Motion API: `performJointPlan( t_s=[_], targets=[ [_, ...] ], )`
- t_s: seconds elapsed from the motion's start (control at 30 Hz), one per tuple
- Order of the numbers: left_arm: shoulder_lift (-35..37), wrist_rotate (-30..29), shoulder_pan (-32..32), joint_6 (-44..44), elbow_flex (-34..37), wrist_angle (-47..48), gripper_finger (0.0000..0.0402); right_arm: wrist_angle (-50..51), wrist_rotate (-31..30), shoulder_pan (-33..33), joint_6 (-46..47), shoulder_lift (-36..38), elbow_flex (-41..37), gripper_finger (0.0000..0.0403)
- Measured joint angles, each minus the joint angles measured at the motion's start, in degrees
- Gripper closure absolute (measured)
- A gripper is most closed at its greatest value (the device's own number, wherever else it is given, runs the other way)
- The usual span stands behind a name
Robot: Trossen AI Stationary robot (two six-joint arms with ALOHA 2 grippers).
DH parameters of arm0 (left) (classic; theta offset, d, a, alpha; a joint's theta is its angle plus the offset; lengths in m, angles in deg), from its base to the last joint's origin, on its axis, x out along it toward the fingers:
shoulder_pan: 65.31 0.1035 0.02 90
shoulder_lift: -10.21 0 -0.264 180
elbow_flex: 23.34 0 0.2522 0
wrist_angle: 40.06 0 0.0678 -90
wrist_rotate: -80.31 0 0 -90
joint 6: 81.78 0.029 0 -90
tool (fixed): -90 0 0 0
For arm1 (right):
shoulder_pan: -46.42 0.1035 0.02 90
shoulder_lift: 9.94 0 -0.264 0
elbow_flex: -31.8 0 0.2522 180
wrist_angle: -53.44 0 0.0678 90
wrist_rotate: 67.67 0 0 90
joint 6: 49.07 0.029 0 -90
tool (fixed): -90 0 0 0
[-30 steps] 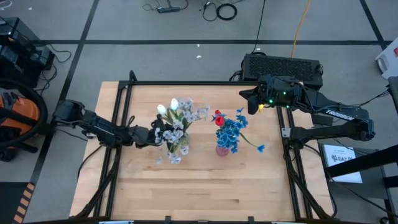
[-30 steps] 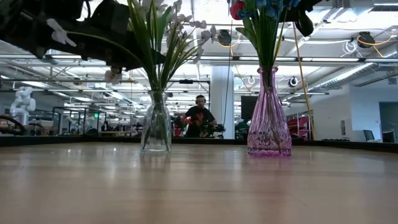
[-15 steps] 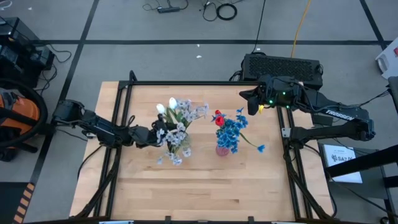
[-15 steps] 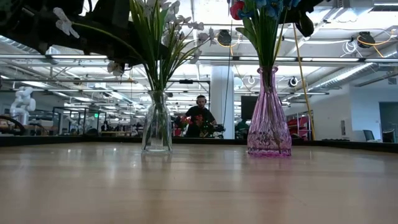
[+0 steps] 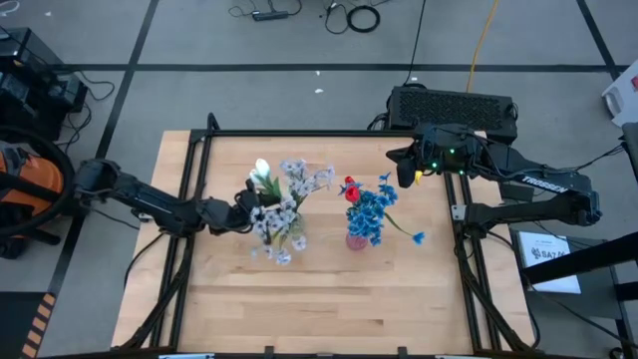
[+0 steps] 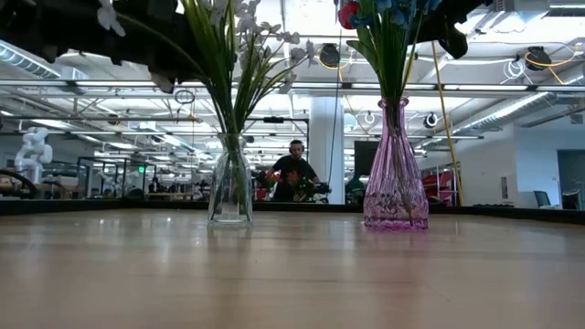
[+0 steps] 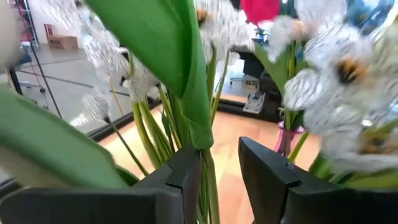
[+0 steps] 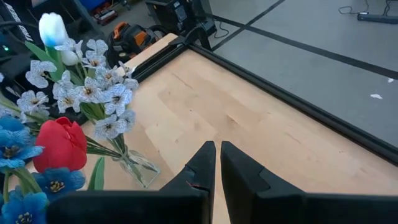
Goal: Sort flowers into vase by color
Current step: Put the white flower into the transparent vase
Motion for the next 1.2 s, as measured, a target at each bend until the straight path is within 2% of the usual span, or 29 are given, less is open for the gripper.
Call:
performJointPlan(
  t_s=[0.57,1.2],
  targets=[
    [4.29,0.74,-0.07,-0.44,0.0,1.93,0.0285,-0.04,0.0,0.0,-0.67,0.0,0.0,0.0385],
    [24.9,1.08,-5.52,-0.64,0.0,28.78,0.0285,0.12,0.04,0.0,-1.07,0.0,0.0,0.0385]
  ],
)
